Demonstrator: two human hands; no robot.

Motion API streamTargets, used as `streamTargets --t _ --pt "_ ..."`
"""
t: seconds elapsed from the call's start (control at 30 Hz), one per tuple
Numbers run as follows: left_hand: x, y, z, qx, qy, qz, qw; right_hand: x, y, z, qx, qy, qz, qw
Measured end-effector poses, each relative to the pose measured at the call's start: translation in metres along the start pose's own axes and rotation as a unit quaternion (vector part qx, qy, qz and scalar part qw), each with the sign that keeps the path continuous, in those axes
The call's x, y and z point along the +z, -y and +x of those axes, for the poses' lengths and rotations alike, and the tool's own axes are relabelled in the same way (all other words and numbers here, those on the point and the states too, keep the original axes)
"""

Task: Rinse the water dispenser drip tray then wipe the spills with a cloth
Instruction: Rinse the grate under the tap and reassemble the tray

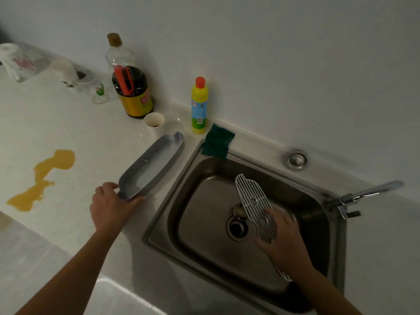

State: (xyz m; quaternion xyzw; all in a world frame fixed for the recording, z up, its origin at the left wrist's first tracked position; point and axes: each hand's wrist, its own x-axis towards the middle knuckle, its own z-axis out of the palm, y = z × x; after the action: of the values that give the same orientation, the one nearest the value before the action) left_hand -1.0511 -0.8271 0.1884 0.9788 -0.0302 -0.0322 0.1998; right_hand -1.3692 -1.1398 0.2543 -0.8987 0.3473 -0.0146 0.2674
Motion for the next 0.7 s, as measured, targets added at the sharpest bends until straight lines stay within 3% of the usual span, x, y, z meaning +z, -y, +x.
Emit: streamTargets --t 0.1,0.17,0.37,0.43,0.5,0.57,0.7 --pt "-0.006 -0.02 -0.015 0.028 -0.036 -0.008 0.999 0.0 -0.002 -0.001 -0.011 -0.003 0.001 1.0" --pt "-0.006 -0.039 -0.028 0.06 -0.019 -0.034 0.997 0.0 -0.003 -0.002 -0.016 -0.006 0.004 1.0" --pt "0.014 -0.126 -0.076 0.098 0.159 -0.269 0.945 -0.005 -0.004 -0.003 -0.025 -0.008 0.002 1.0" --pt "0.024 -0.156 -0.09 0.08 0.276 -0.339 0.896 -0.008 -0.004 -0.002 -0.041 -0.003 -0.005 0.999" --pt "0.038 -0.183 -0.105 0.029 0.414 -0.42 0.807 -0.012 -0.004 -0.002 -0.056 0.012 -0.018 0.998" --pt "0.054 -0.202 -0.117 -0.024 0.494 -0.476 0.727 -0.016 -0.007 -0.001 -0.063 0.026 -0.041 0.997" --pt "0.086 -0.23 -0.129 -0.103 0.5 -0.509 0.693 -0.024 -0.02 0.0 -0.039 0.036 -0.05 0.997"
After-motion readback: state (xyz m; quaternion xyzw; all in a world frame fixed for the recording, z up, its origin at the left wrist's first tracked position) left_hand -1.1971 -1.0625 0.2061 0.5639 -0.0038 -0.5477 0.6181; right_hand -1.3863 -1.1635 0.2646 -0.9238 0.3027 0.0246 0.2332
